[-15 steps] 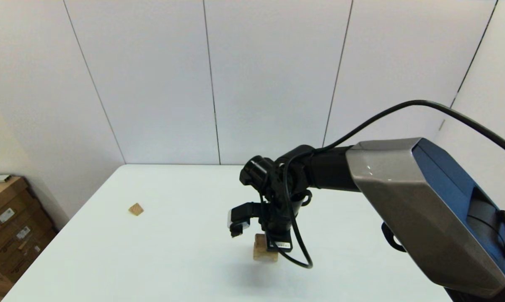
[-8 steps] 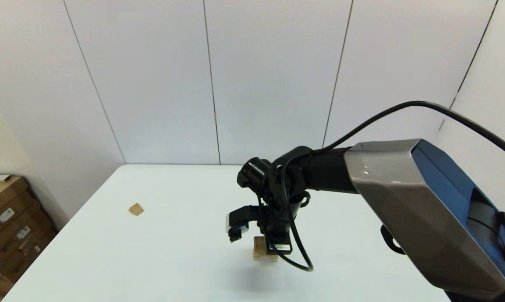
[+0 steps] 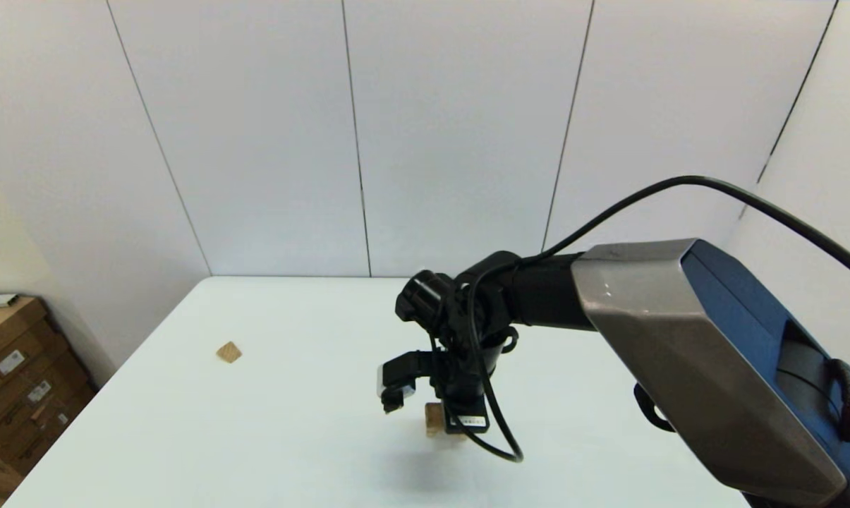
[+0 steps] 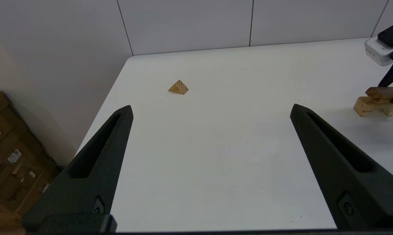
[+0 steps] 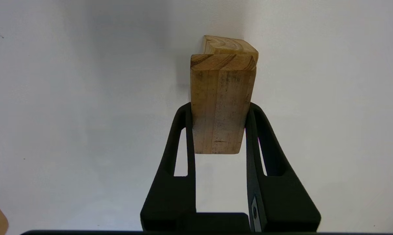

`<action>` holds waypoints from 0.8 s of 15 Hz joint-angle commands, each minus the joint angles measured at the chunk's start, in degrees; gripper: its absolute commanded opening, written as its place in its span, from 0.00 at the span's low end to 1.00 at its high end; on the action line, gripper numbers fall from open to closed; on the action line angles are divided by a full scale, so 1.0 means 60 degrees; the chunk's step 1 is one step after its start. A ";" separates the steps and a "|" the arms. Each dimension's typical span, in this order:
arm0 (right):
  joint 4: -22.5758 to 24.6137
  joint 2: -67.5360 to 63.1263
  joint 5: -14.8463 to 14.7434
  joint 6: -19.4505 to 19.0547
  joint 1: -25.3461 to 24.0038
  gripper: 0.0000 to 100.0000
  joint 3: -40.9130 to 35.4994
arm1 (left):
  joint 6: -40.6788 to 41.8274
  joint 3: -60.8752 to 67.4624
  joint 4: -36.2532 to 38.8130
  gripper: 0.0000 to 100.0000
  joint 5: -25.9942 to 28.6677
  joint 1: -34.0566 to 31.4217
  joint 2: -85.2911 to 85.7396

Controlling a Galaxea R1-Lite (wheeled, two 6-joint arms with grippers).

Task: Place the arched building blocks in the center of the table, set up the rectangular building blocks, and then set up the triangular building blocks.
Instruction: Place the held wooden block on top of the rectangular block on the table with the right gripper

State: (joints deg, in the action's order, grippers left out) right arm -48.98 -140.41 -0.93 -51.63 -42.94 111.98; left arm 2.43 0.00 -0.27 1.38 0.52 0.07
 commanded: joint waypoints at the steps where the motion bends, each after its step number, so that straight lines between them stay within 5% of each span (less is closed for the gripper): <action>1: 0.0004 -0.0080 -0.0021 -0.0053 0.0051 0.00 0.0013 | 0.0006 0.0000 0.0001 1.00 0.0005 0.0001 -0.0012; 12: 0.0122 -0.0065 -0.0051 -0.0038 0.0066 0.00 0.0013 | 0.0006 0.0000 0.0001 1.00 0.0005 0.0001 -0.0012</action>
State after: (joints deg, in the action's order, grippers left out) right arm -47.98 -140.74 -1.15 -51.52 -42.47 112.07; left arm 2.41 0.00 -0.24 1.40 0.52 0.07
